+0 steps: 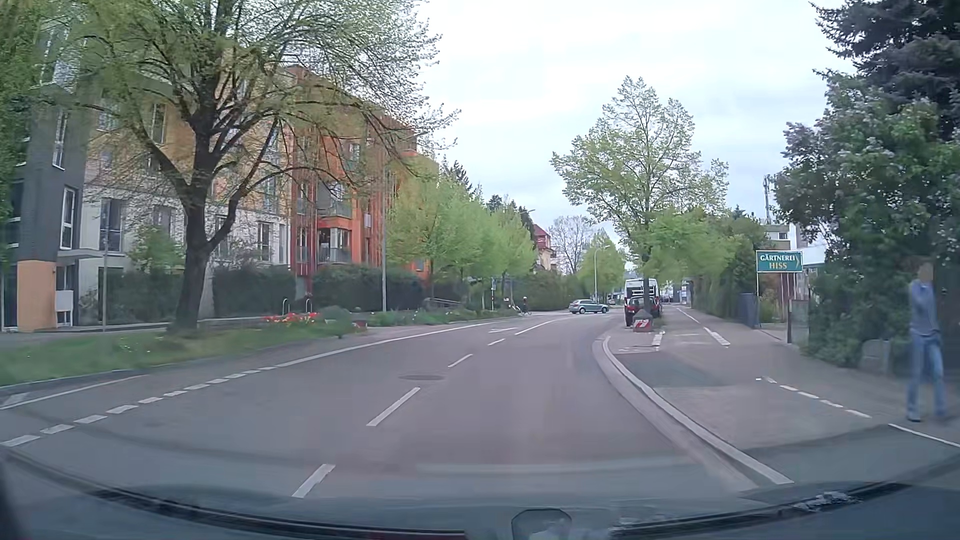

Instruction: Follow the waypoints while adhering to traffic rules and regulations

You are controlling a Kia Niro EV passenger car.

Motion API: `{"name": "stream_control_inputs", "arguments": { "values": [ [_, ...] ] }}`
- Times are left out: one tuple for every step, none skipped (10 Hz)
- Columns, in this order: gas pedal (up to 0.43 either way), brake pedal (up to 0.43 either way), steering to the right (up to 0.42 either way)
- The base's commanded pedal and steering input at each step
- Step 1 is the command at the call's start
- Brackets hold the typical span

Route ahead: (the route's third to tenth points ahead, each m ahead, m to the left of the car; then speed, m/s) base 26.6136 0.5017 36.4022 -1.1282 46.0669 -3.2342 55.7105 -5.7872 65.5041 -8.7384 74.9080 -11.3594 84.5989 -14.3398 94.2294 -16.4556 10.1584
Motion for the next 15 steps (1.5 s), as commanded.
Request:
{"name": "stream_control_inputs", "arguments": {
  "values": [
    [0.098, 0.0, 0.028],
    [0.087, 0.0, 0.033],
    [0.087, 0.0, 0.035],
    [0.079, 0.0, 0.034],
    [0.079, 0.0, 0.035],
    [0.079, 0.0, 0.036],
    [0.079, 0.0, 0.036],
    [0.079, 0.0, 0.037],
    [0.087, 0.0, 0.038],
    [0.087, 0.0, 0.039],
    [0.087, 0.0, 0.04],
    [0.087, 0.0, 0.04],
    [0.087, 0.0, 0.04],
    [0.087, 0.0, 0.04],
    [0.087, 0.0, 0.04]
  ]
}}
